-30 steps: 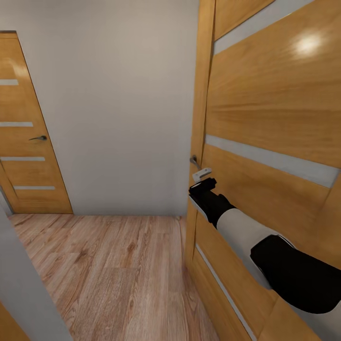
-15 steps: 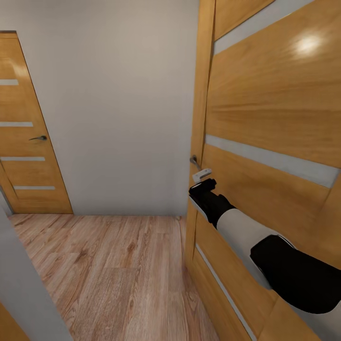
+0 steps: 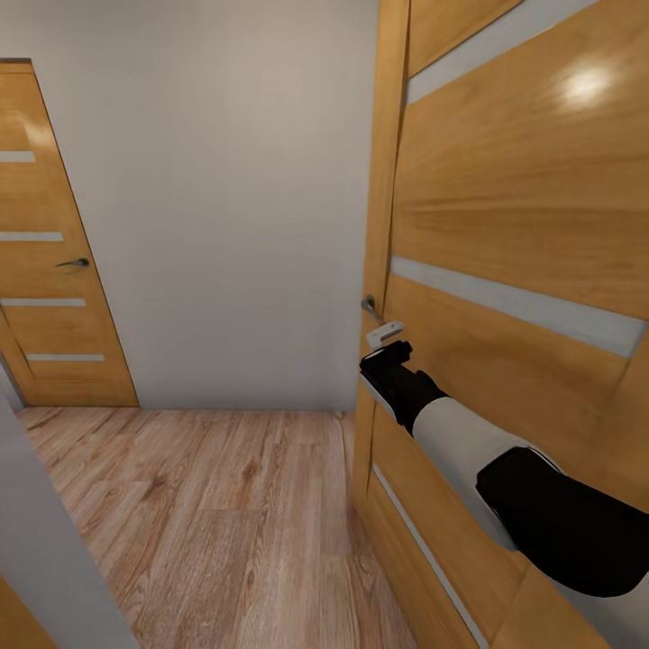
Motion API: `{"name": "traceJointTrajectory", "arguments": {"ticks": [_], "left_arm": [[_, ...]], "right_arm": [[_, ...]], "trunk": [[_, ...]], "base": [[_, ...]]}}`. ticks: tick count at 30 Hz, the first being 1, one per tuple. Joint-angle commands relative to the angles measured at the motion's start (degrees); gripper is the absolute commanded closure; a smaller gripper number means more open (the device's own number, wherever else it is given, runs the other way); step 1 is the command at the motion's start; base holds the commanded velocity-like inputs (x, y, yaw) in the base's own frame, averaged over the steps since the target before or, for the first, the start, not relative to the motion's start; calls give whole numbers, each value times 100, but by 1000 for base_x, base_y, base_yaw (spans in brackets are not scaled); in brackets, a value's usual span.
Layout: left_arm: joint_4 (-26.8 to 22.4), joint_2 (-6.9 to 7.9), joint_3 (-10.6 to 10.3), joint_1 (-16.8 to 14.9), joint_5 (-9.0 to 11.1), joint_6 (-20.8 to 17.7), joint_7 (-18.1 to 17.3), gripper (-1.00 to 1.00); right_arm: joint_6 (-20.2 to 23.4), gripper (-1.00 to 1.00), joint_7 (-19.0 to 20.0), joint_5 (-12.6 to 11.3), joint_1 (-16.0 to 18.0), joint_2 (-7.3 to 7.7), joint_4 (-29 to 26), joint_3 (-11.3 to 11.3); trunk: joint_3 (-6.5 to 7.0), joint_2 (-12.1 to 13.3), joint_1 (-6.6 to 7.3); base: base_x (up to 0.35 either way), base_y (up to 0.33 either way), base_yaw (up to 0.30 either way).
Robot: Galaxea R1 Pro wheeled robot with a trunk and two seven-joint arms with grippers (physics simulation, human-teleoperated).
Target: Move the two storage containers from the living room to the garage. In the garage, place one container on the floor and stack the other container on top of it (either order is fine).
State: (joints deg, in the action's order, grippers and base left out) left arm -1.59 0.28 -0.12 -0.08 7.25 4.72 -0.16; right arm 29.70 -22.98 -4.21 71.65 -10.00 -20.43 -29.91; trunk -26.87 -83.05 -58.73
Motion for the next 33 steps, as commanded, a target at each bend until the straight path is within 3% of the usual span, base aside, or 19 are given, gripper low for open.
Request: {"name": "traceJointTrajectory", "arguments": {"ticks": [1,7,25,33], "left_arm": [[-3,-1,-6,-1,48,12,-2,-100],[0,6,-12,-1,46,12,-8,-100],[-1,9,-15,-1,39,11,-11,-100],[-6,7,-15,-1,40,11,-10,-100]], "right_arm": [[27,-100,-44,-49,7,0,5,-41],[26,-100,-48,-46,7,0,11,-41],[27,-100,-125,38,7,0,4,-57],[35,-100,-150,20,7,0,26,-65]], "trunk": [[-6,-3,0],[-6,-3,0],[-6,-3,0],[-6,-3,0]], "base": [[0,0,0],[82,-4,0],[297,-106,0],[51,-12,0]]}}
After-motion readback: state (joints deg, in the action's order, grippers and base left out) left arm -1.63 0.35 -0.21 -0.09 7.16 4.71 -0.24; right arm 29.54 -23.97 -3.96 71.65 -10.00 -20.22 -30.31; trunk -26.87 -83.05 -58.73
